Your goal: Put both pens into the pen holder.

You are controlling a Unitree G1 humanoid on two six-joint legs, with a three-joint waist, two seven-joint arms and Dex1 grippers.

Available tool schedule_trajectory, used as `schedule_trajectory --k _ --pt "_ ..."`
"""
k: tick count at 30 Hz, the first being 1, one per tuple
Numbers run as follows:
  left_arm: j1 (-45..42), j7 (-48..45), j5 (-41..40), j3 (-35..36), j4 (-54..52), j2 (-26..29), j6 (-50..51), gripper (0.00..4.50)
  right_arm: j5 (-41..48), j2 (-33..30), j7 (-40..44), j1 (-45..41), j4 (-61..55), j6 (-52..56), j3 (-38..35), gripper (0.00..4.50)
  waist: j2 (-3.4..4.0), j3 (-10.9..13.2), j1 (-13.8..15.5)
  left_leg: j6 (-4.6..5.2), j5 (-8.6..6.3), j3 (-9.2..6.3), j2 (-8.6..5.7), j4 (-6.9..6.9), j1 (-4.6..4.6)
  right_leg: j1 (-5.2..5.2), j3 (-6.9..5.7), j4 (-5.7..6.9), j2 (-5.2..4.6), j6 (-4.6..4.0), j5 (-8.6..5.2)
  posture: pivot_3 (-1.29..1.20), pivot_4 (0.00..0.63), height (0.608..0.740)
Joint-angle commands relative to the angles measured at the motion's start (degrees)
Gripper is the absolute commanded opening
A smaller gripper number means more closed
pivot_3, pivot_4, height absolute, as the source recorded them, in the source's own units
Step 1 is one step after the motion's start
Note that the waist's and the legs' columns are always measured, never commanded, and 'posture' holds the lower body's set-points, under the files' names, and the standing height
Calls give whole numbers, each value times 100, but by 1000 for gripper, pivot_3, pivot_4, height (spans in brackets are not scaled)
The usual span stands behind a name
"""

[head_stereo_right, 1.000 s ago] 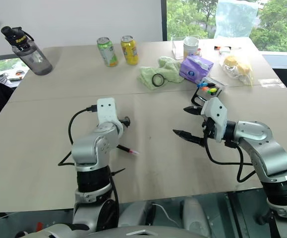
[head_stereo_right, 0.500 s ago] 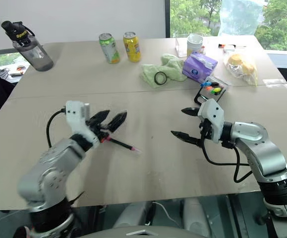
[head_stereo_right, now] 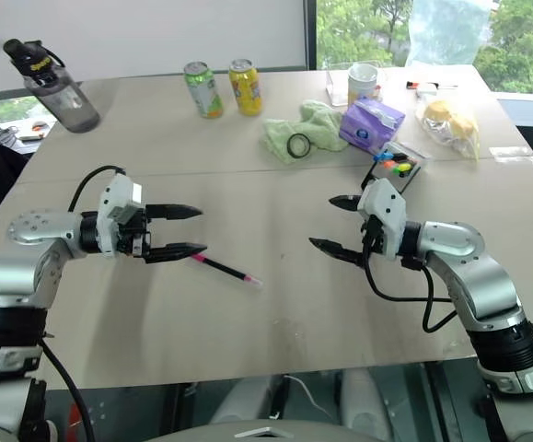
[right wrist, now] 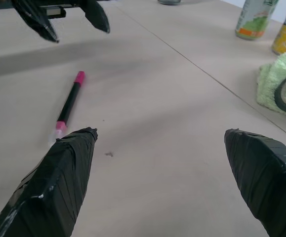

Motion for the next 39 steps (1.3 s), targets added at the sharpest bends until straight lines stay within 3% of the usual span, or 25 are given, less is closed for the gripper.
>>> schedule_trajectory --k 1,6,14,19,26,29,36,37,39 --pt "-634 -688 173 -778 1090 261 -1441 4075 22 -97 -132 147 -299 -38 -280 4438 0 0 -13 0 0 1 0 0 -10 -13 0 3 -1 0 0 0 150 740" --pt "-1609 -702 381 -2322 2366 486 -2908 4075 60 -95 -337 299 -526 50 -379 4438 0 0 -97 0 1 -7 -4 24 -58 -51 -10 18 -2 1 0 0 150 740" --pt "-2470 -702 277 -4148 2989 469 -3767 4075 147 -291 -319 570 -712 209 -492 4438 -1 1 -151 3 0 -4 -9 80 -62 -52 -5 83 2 3 0 0 150 740" --pt "-2666 -702 78 -4759 3048 581 -3901 4075 369 -550 -21 740 -862 367 -488 4438 -1 1 -159 5 0 -2 -9 91 -61 -51 -4 93 8 3 0 0 150 740" --pt "-2683 -702 -63 -4943 3122 595 -3882 4075 890 -1060 720 1053 -1254 614 -405 4438 -2 0 -163 5 0 -4 -9 92 -61 -50 -6 93 9 4 -1 0 150 740" --pt "-2637 -702 5 -4857 3196 559 -3888 3434 971 -1117 928 1093 -1272 511 -397 4500 -2 0 -170 5 0 -3 -9 94 -61 -50 -5 93 10 4 -1 0 150 740" --pt "-2564 -702 133 -4670 3283 506 -3912 286 909 -1103 1066 1094 -1129 379 -388 4500 -3 0 -173 5 0 -2 -8 95 -61 -50 -4 94 13 4 -1 0 150 740" --pt "-2552 -702 146 -4653 3282 511 -3910 27 891 -1103 1083 1101 -1102 347 -382 4500 -3 0 -172 5 0 -2 -8 94 -61 -50 -5 94 12 4 -1 0 150 740" --pt "-2516 -702 172 -4573 3291 509 -3922 27 859 -1089 1108 1104 -1065 302 -367 4500 -3 0 -173 5 0 -2 -8 95 -61 -50 -5 95 12 4 -1 0 150 740"
